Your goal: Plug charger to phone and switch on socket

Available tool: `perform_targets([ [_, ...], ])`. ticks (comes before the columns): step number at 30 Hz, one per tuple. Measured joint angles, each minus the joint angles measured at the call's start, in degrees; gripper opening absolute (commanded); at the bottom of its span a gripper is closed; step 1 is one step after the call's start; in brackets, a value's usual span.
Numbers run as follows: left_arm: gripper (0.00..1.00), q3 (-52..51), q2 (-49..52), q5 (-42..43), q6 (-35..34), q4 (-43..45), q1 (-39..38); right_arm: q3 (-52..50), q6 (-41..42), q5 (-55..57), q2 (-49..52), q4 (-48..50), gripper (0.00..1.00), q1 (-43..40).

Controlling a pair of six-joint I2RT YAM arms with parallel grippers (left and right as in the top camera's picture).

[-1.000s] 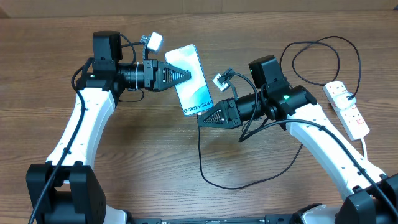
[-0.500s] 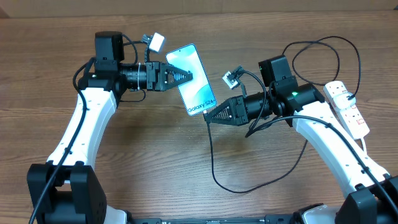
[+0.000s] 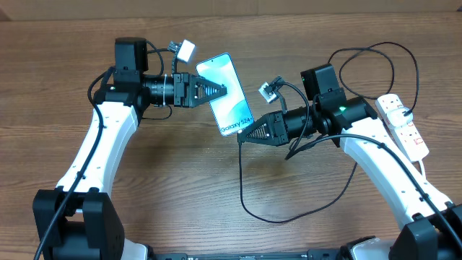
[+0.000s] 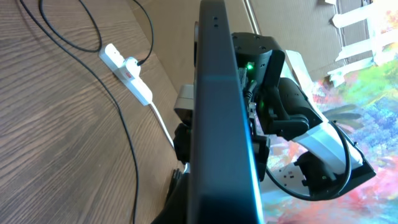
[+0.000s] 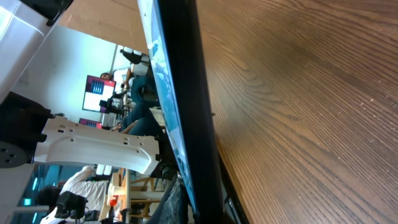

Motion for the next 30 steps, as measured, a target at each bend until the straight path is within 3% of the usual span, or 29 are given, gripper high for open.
perform_targets([
  [18,0.04,0.0,0.26,-3.26,2.32,-2.16,-0.81,0.35,-2.54,5.75,0.0,-3.8,0.04,0.0],
  [23,0.04,0.0,0.26,-8.07,2.21,-4.31,-1.77,0.59,-3.08,17.7,0.17,-9.62,0.04,-0.57],
  [30,0.04,0.0,0.26,-21.31,1.92,-7.32,-1.77,0.59,-0.48,38.66,0.26,-13.62,0.04,-0.81],
])
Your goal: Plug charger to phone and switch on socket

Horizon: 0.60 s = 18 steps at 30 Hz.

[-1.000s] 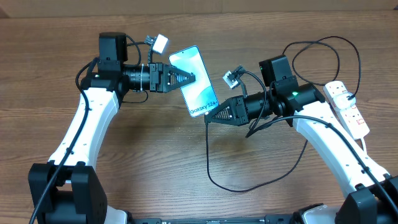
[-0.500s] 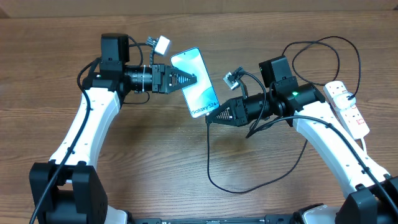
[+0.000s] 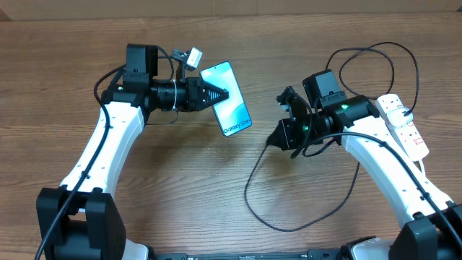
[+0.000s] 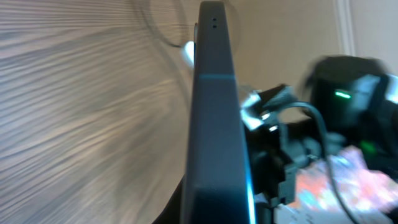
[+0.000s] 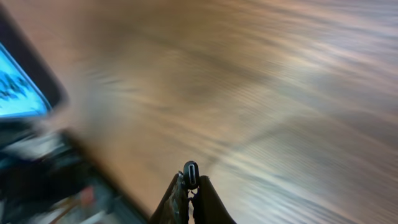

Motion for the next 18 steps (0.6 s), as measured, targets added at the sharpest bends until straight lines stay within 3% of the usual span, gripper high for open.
perform_targets([
  [6,0.04,0.0,0.0,-6.95,-0.52,-3.02,2.8,0.0,4.09,14.25,2.27,6.29,0.04,0.0],
  [14,0.04,0.0,0.0,-9.66,-0.5,-9.01,11.87,0.02,6.84,20.81,14.67,11.69,0.04,0.2],
  [18,0.04,0.0,0.0,-10.27,1.09,-13.0,15.67,0.0,8.02,22.91,18.01,13.94,0.2,0.24],
])
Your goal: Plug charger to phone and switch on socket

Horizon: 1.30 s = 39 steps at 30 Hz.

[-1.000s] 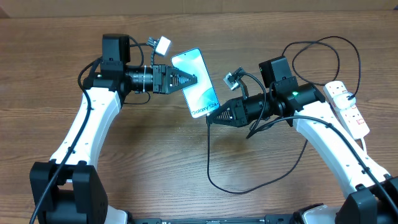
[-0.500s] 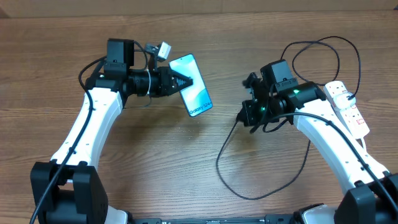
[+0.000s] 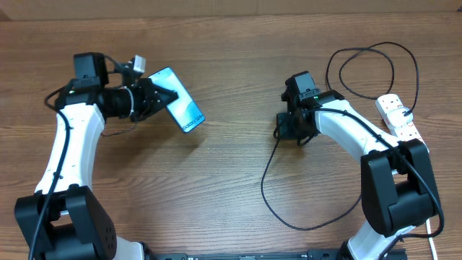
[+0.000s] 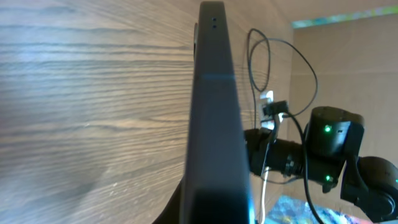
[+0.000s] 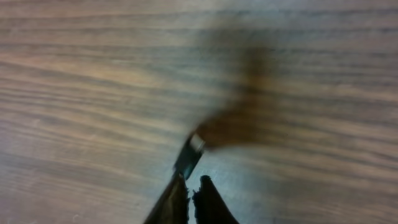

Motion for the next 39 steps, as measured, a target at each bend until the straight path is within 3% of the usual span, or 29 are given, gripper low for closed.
perform_targets([
  [5,0.04,0.0,0.0,-0.07,1.6,-1.75,0.74,0.02,1.75,0.98,-0.02,3.17,0.29,0.0],
  [8,0.04,0.0,0.0,-0.07,1.81,-1.81,0.74,0.02,3.74,1.2,-0.02,3.48,0.41,0.0],
  [14,0.04,0.0,0.0,-0.11,1.81,-2.29,0.74,0.02,9.84,-0.24,-0.02,-0.66,0.43,0.0],
  [23,0.04,0.0,0.0,-0.11,1.81,-2.78,0.74,0.02,14.73,-3.41,2.08,0.98,0.42,1.81],
  [31,0.04,0.0,0.0,-0.11,1.81,-3.17,0.74,1.62,20.87,1.38,4.66,0.35,0.37,4.85],
  [33,0.04,0.0,0.0,-0.11,1.81,-3.17,0.74,1.62,21.84,1.51,4.7,0.37,0.27,4.85],
  [35,0.04,0.0,0.0,-0.11,1.81,-3.17,0.74,1.62,21.81,2.01,4.81,0.39,0.04,4.85],
  [39,0.04,0.0,0.0,-0.11,1.81,-3.19,0.74,1.68,22.49,2.6,5.09,0.26,0.04,4.76],
])
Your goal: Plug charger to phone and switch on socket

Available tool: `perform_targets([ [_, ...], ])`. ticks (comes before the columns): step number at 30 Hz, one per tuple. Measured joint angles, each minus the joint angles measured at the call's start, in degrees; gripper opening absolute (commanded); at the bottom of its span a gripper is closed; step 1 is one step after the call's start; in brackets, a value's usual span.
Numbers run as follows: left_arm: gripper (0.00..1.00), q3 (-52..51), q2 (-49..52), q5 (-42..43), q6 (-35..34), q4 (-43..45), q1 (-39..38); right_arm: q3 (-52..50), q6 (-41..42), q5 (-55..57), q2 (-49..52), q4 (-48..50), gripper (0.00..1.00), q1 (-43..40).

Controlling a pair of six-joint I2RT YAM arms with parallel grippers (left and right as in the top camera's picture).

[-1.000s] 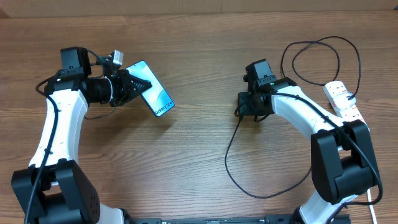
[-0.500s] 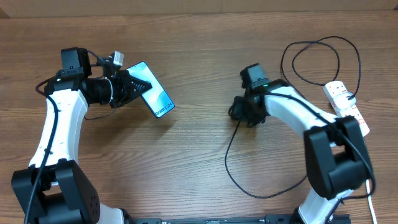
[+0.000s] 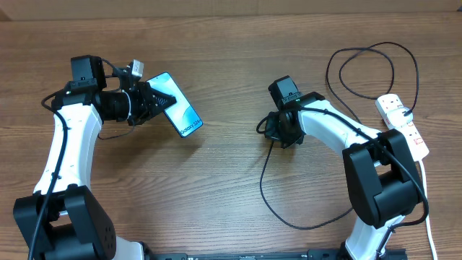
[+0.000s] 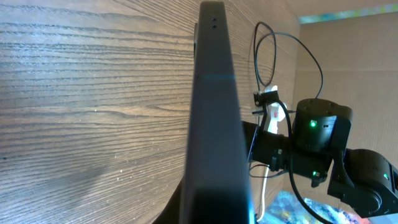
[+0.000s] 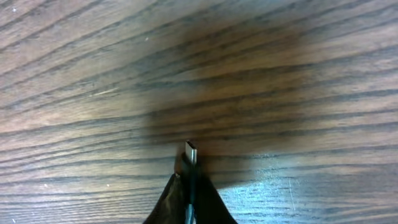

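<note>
A dark phone (image 3: 180,114) with a lit blue screen is held on edge at the left of the table, my left gripper (image 3: 160,102) shut on it. In the left wrist view the phone's dark edge (image 4: 214,112) fills the middle. At table centre my right gripper (image 3: 266,130) is shut on the charger plug (image 5: 191,152), whose metal tip points down at the wood. Its black cable (image 3: 267,191) loops over the table toward the white socket strip (image 3: 403,126) at the right edge.
More black cable (image 3: 361,61) coils at the back right near the socket strip. A brown cardboard wall (image 3: 231,7) runs along the far edge. The table (image 3: 216,188) is brown wood.
My right gripper has shifted a little left with the plug and the tip now points straight at the wood. The left gripper and phone have barely moved.
Both grippers first met at the table's middle, phone and plug close together. Then they drew apart: the phone went to the far left, the plug stayed in my right gripper near centre. Now the plug hangs just over the wood.
</note>
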Motion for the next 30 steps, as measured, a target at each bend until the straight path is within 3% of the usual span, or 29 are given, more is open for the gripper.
perform_targets([
  [6,0.04,0.0,0.0,0.33,0.0,0.02,0.0,0.44,-5.44,-4.52,0.28,-0.59,0.04,-0.42],
  [11,0.04,0.0,0.0,4.52,0.07,1.4,0.0,2.45,-16.11,-20.28,0.0,-7.15,0.04,-3.76],
  [19,0.04,-0.02,0.0,24.37,0.85,15.89,0.0,6.23,-31.67,-50.42,-16.63,-10.69,0.04,-9.66],
  [24,0.04,0.0,0.0,32.24,-0.72,24.3,-0.48,7.48,-39.8,-61.64,-20.9,-19.21,0.04,-6.69],
  [30,0.04,0.0,0.0,35.1,-2.43,25.86,-4.55,7.08,-47.65,-63.54,-19.74,-27.19,0.04,1.46],
])
